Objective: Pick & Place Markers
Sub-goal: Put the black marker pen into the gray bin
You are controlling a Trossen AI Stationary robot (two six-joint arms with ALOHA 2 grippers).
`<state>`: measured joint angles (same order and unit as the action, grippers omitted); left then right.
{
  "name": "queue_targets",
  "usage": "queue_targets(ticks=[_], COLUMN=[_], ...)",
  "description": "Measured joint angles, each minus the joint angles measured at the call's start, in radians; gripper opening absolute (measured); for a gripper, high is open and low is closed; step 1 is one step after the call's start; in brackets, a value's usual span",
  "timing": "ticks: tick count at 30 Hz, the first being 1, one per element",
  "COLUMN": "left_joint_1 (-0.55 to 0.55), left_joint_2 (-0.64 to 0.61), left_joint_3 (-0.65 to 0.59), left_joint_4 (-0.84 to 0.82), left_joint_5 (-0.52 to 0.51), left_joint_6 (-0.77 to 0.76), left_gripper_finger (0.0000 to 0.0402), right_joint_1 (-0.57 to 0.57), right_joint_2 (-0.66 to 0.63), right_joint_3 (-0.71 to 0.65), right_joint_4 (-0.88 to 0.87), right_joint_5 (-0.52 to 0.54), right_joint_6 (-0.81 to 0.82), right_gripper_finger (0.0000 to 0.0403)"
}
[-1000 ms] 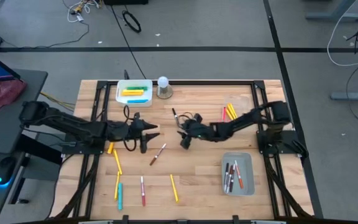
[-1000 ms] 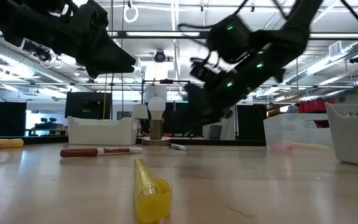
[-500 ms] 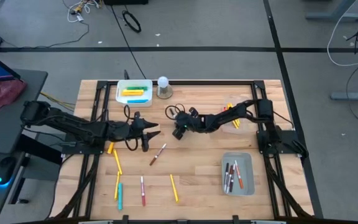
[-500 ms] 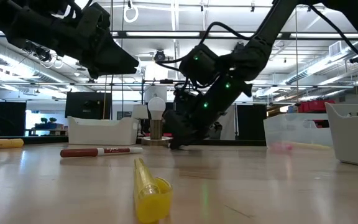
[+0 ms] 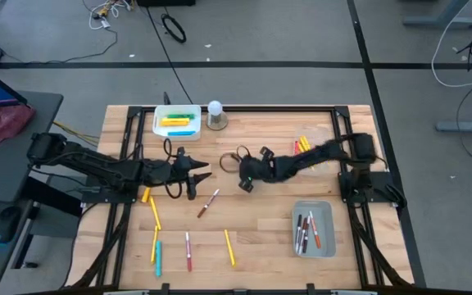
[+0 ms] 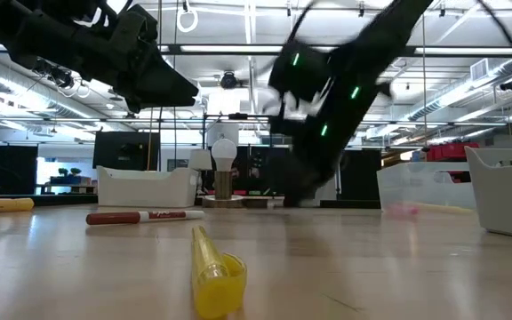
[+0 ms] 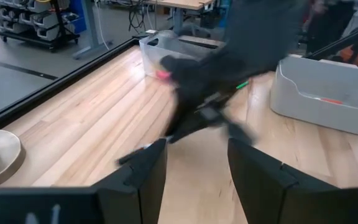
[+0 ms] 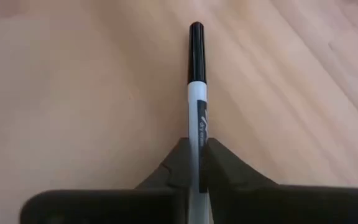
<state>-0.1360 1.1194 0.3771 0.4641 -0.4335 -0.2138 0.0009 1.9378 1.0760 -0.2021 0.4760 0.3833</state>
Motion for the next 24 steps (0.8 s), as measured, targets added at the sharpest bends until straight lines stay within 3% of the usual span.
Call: queue_targets(ticks=[8, 16, 20, 24], left_joint_1=[-0.007, -0.026, -0.026, -0.026], left_joint_2=[0.000, 0.000, 0.000, 0.000], left_joint_3=[0.000, 0.000, 0.000, 0.000], left_joint_4=[-0.008, -0.008, -0.008, -0.007], left_joint_5=[0.000, 0.001, 0.000, 0.000], left_joint_6=[-0.006, -0.010, -0.010, -0.008], left_gripper_finger=[0.0177, 0.0177, 0.0177, 0.0177], right_joint_1=[0.302, 0.641, 0.739, 0.756], right_joint_2=[-0.380, -0.595, -0.603, -0.587], right_joint_3=[0.008, 0.150, 0.171, 0.119], right_joint_4=[-0.366, -0.909, -1.090, -1.187], right_joint_5=[-0.136, -0.426, -0.572, -0.625], right_joint_6=[0.308, 0.613, 0.574, 0.305], right_gripper_finger=[0.0014, 0.0014, 0.0015, 0.0024])
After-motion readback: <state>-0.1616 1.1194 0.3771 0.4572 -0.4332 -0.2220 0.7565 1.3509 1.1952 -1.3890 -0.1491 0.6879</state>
